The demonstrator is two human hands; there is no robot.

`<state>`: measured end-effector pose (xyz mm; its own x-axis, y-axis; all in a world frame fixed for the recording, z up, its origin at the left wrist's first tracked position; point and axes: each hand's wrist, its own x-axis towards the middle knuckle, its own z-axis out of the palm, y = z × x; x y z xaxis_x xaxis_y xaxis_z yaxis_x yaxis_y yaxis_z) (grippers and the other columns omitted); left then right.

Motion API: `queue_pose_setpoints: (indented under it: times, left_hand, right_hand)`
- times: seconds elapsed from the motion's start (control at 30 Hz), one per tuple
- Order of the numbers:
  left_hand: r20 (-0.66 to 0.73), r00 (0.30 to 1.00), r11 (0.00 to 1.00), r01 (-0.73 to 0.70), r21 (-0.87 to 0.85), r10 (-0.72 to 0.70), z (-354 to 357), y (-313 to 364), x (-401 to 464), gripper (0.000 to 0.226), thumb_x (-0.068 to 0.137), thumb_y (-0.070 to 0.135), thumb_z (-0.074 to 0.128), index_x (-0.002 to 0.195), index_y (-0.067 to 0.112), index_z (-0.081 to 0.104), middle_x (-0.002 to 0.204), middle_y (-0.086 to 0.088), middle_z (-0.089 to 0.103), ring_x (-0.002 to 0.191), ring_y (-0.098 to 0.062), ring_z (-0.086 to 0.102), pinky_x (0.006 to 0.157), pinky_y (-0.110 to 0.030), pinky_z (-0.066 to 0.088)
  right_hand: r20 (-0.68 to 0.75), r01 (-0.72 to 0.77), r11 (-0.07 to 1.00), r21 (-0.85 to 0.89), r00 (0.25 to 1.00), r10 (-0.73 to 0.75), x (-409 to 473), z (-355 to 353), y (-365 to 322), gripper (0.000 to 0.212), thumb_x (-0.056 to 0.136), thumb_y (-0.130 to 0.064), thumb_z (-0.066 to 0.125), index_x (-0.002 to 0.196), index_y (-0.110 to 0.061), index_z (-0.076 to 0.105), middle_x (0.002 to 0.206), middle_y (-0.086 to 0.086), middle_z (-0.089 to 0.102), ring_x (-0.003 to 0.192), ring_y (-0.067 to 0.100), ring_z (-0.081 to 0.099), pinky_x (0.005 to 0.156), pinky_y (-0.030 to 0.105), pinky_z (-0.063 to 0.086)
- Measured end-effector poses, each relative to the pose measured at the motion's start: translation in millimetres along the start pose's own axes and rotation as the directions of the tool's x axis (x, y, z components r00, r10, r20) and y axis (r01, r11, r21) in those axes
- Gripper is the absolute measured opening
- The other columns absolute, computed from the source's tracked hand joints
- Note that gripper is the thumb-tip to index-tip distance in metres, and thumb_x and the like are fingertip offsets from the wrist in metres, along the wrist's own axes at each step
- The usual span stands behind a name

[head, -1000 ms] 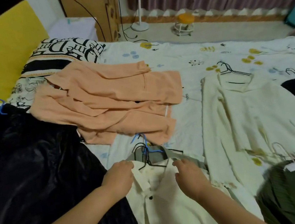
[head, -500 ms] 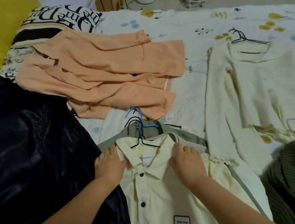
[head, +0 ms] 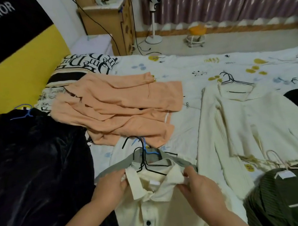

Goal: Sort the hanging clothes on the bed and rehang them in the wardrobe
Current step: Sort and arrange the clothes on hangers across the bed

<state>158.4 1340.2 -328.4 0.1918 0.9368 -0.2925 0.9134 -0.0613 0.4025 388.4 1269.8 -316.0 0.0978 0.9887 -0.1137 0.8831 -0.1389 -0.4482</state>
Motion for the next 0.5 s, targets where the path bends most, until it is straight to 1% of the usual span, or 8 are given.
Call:
queue_pose_setpoints:
  times: [0.1, 0.17, 0.2, 0.23, 0.27, 0.33, 0.43, 0.5]
  left_hand:
    - [-0.055, 0.998, 0.995, -0.048, -0.091, 0.043, -31.5, 21.9, -27.4, 0.028, 0.091, 0.019, 0.050, 0.116, 0.026, 0.061, 0.113, 0.006, 0.066, 0.107, -0.014, 0.057, 0.085, -0.026, 0.043]
    - [-0.079, 0.994, 0.987, -0.083, -0.136, 0.072, -50.9, 34.3, -46.2, 0.025, 0.091, 0.018, 0.052, 0.110, 0.029, 0.063, 0.105, 0.010, 0.067, 0.103, -0.013, 0.058, 0.081, -0.025, 0.043]
    - [-0.084, 0.993, 0.983, -0.092, -0.158, 0.080, -60.5, 39.5, -56.7, 0.022, 0.091, 0.018, 0.052, 0.103, 0.032, 0.064, 0.095, 0.013, 0.066, 0.097, -0.012, 0.058, 0.074, -0.022, 0.042]
    - [-0.092, 0.992, 0.979, -0.102, -0.179, 0.086, -69.9, 44.2, -67.3, 0.022, 0.090, 0.017, 0.053, 0.090, 0.037, 0.062, 0.083, 0.015, 0.062, 0.088, -0.012, 0.057, 0.066, -0.018, 0.039]
    - [-0.107, 0.991, 0.975, -0.103, -0.199, 0.082, -78.4, 48.0, -77.7, 0.030, 0.090, 0.015, 0.053, 0.078, 0.042, 0.054, 0.072, 0.015, 0.056, 0.079, -0.011, 0.054, 0.059, -0.014, 0.035]
    - [-0.137, 0.988, 0.970, -0.097, -0.224, 0.067, -91.4, 51.8, -98.2, 0.042, 0.090, 0.012, 0.052, 0.066, 0.044, 0.040, 0.062, 0.014, 0.049, 0.070, -0.010, 0.048, 0.054, -0.014, 0.031]
    - [-0.180, 0.983, 0.962, -0.082, -0.260, 0.035, -105.0, 50.8, -128.6, 0.041, 0.091, 0.012, 0.052, 0.061, 0.037, 0.039, 0.059, 0.009, 0.048, 0.061, -0.006, 0.046, 0.051, -0.016, 0.028]
    - [-0.201, 0.979, 0.957, -0.097, -0.272, 0.042, -112.9, 50.0, -150.7, 0.035, 0.090, 0.014, 0.053, 0.063, 0.035, 0.043, 0.062, 0.008, 0.052, 0.063, -0.004, 0.047, 0.053, -0.019, 0.030]
  right_hand:
    - [-0.028, -0.057, 0.995, 0.078, 0.998, 0.059, -18.6, -36.9, -14.8, 0.027, 0.090, -0.044, 0.050, 0.108, -0.026, 0.041, 0.094, -0.001, 0.066, 0.096, 0.023, 0.063, 0.059, 0.032, 0.031]
    - [-0.059, -0.055, 0.992, 0.114, 0.996, 0.062, -31.3, -59.3, -24.2, 0.033, 0.088, -0.042, 0.053, 0.116, -0.029, 0.041, 0.099, -0.001, 0.067, 0.100, 0.022, 0.062, 0.065, 0.031, 0.031]
    - [-0.068, -0.048, 0.991, 0.124, 0.996, 0.057, -38.3, -68.9, -29.0, 0.035, 0.088, -0.041, 0.053, 0.119, -0.031, 0.041, 0.101, -0.002, 0.067, 0.101, 0.021, 0.061, 0.067, 0.030, 0.032]
    - [-0.077, -0.042, 0.990, 0.133, 0.996, 0.053, -45.5, -78.1, -34.7, 0.035, 0.088, -0.040, 0.053, 0.120, -0.033, 0.041, 0.103, -0.003, 0.067, 0.103, 0.020, 0.060, 0.068, 0.029, 0.032]
    - [-0.083, -0.038, 0.988, 0.150, 0.995, 0.051, -53.0, -86.8, -41.1, 0.035, 0.087, -0.039, 0.054, 0.120, -0.035, 0.042, 0.105, -0.004, 0.067, 0.105, 0.020, 0.059, 0.069, 0.029, 0.032]
    - [-0.090, -0.027, 0.985, 0.173, 0.995, 0.043, -69.1, -102.8, -55.9, 0.035, 0.088, -0.038, 0.053, 0.122, -0.037, 0.044, 0.109, -0.007, 0.066, 0.109, 0.019, 0.057, 0.076, 0.029, 0.036]
    - [-0.097, -0.043, 0.982, 0.186, 0.993, 0.061, -99.0, -121.2, -80.9, 0.044, 0.090, -0.044, 0.051, 0.132, -0.036, 0.042, 0.123, -0.011, 0.059, 0.117, 0.014, 0.052, 0.095, 0.029, 0.036]
    - [-0.124, -0.055, 0.983, 0.175, 0.989, 0.078, -120.9, -127.7, -94.6, 0.047, 0.091, -0.049, 0.050, 0.135, -0.034, 0.041, 0.129, -0.012, 0.056, 0.120, 0.013, 0.049, 0.099, 0.030, 0.033]
